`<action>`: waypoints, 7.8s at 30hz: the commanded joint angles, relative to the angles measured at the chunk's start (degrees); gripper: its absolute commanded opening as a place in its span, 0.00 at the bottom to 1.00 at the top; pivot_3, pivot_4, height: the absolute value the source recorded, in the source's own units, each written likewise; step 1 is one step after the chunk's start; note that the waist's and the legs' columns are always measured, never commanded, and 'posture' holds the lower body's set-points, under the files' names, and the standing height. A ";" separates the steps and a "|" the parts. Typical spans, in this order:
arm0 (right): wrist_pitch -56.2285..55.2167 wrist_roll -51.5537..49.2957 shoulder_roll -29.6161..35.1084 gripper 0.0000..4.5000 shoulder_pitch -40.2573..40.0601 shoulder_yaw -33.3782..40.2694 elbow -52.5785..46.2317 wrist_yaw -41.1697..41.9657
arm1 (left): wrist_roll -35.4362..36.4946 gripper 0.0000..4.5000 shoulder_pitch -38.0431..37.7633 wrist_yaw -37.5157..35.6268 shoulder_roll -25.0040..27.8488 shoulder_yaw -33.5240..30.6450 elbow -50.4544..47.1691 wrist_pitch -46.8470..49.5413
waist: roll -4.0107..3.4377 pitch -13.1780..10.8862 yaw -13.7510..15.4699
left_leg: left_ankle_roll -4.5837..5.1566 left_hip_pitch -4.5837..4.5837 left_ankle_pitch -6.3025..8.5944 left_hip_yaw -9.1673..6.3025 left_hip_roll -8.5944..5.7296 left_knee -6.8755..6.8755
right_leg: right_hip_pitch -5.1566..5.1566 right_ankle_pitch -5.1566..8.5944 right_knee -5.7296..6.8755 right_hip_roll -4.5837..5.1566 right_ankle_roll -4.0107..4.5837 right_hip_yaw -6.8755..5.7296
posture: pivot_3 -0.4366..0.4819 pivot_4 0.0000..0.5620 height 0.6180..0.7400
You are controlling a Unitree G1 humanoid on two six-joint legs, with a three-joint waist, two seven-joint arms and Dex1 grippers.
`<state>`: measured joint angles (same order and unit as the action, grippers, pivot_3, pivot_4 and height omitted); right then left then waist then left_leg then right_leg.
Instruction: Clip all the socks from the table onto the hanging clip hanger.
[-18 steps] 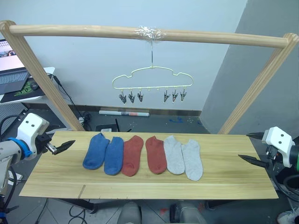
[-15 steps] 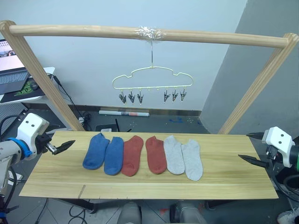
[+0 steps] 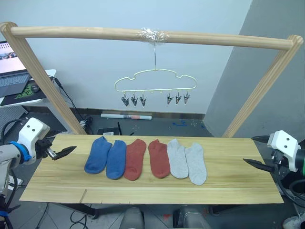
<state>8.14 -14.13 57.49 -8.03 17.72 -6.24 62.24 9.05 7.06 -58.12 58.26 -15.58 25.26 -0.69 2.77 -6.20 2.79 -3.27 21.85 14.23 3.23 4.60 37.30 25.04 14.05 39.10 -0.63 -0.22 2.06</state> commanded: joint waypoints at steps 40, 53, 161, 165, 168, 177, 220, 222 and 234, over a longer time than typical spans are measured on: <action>14.94 -5.30 -17.02 1.00 15.04 -18.54 -26.18 -13.11 | 5.03 0.95 7.34 35.31 -35.40 2.49 -34.11 8.15 | -0.32 -5.50 -1.33 | 0.16 0.02 0.07 -0.45 -0.08 0.68 | -0.66 -0.10 -0.10 -0.20 -0.19 0.32 | 0.54 0.45 0.70; 23.35 -7.45 -26.62 1.00 30.21 -23.05 -25.28 -19.86 | 3.54 0.66 13.24 39.88 -40.29 3.84 -26.96 5.79 | -0.42 -8.63 -2.05 | 0.17 0.28 0.08 -0.81 -0.05 0.67 | -0.57 -0.12 -0.16 -0.26 -0.25 0.23 | 0.47 0.55 0.70; 14.67 9.17 -45.06 0.54 19.64 -21.21 11.98 -46.78 | 6.54 0.03 23.62 35.25 -36.19 4.41 -23.60 8.46 | -0.58 -11.70 -2.92 | -0.02 2.06 -0.01 -1.13 -0.06 0.60 | 1.08 -0.04 -0.20 -0.22 -0.42 0.02 | 0.50 0.61 0.70; 14.63 9.41 -45.06 0.21 19.05 -20.94 11.77 -46.99 | 7.35 0.03 23.67 34.24 -35.81 4.32 -23.75 10.48 | -0.59 -11.73 -2.92 | -0.02 2.06 -0.01 -1.14 -0.06 0.60 | 1.08 -0.04 -0.20 -0.22 -0.42 0.00 | 0.51 0.61 0.70; 13.81 9.68 -44.43 0.00 18.78 -21.31 10.65 -46.30 | 8.61 0.03 23.91 33.16 -35.60 4.01 -23.94 11.98 | -0.59 -11.73 -2.92 | -0.02 2.05 -0.01 -1.14 -0.06 0.60 | 1.08 -0.04 -0.19 -0.22 -0.42 0.01 | 0.51 0.61 0.70; 15.14 10.38 -38.69 0.00 21.22 -28.00 -5.43 -36.84 | 17.33 0.03 24.09 27.73 -31.16 1.27 -27.34 23.16 | -0.66 -11.91 -3.18 | -0.03 2.06 -0.01 -1.15 -0.05 0.60 | 1.10 -0.04 -0.18 -0.24 -0.43 0.01 | 0.51 0.59 0.70; 14.59 8.01 -64.46 0.00 51.11 -35.36 15.75 -32.60 | 26.81 0.39 23.04 26.29 -27.57 -0.54 -32.94 37.80 | -0.65 -12.13 -2.67 | -0.14 2.56 -0.08 -1.90 -0.02 0.67 | 1.18 -0.20 -0.15 -0.13 -0.15 -1.12 | 0.57 0.53 0.70; 14.76 8.14 -64.20 0.00 51.13 -35.71 15.90 -32.11 | 24.47 0.51 22.13 25.46 -26.59 0.63 -33.44 35.51 | -0.65 -12.13 -2.65 | -0.16 2.57 -0.09 -1.92 -0.02 0.67 | 1.18 -0.20 -0.14 -0.13 -0.15 -1.13 | 0.57 0.53 0.70; 12.39 14.78 -56.20 0.37 46.68 -41.76 8.37 -30.35 | 10.17 0.64 13.37 32.81 -30.01 2.81 -39.12 16.90 | -0.65 -12.13 -2.35 | -0.16 2.60 -0.09 -1.90 -0.05 0.67 | 1.20 -0.20 -0.16 -0.07 -0.14 -1.12 | 0.56 0.56 0.70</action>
<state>21.82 -0.15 0.66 39.38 -23.34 7.39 31.15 21.12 21.33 -26.31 28.77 -13.41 -10.38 19.92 2.12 -18.33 0.44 -3.44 24.47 14.14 1.32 4.55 37.96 26.25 13.85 38.94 -0.70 -0.36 0.93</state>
